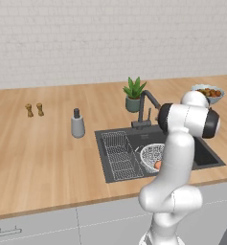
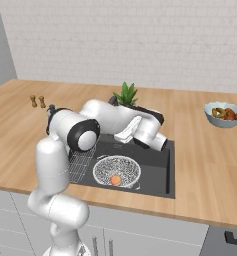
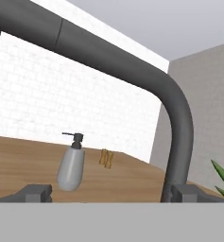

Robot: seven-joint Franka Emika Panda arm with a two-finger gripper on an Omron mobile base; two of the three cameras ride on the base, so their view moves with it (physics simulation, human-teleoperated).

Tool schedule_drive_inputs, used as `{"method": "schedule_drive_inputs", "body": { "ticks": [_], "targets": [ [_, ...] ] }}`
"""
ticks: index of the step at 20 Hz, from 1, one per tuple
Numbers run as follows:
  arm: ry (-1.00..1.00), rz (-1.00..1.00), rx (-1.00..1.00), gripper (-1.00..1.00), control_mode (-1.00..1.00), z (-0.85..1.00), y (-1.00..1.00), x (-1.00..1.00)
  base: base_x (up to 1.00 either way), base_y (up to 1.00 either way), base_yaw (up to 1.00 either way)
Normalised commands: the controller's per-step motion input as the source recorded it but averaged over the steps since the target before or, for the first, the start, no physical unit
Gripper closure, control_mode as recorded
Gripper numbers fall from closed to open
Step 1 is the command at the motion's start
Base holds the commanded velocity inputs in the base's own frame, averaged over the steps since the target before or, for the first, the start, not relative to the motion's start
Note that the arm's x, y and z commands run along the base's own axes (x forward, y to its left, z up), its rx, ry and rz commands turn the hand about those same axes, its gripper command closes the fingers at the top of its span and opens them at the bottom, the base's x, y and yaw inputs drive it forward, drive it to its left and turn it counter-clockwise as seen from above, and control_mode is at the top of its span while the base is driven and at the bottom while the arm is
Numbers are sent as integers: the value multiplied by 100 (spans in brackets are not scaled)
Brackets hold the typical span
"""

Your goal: Put the colander in the sink, put the peach in the colander, and turn on the sink faucet and pour water over the colander.

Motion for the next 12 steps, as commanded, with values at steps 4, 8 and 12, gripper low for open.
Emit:
{"method": "schedule_drive_inputs", "body": {
  "ticks": [4,8,12],
  "targets": [
    [0,0,0,-100,-100,-11,0,19,0,0,0],
    [0,0,0,-100,-100,-5,-7,16,0,0,0],
    [0,0,0,-100,-100,-12,-6,12,0,0,0]
  ]
}}
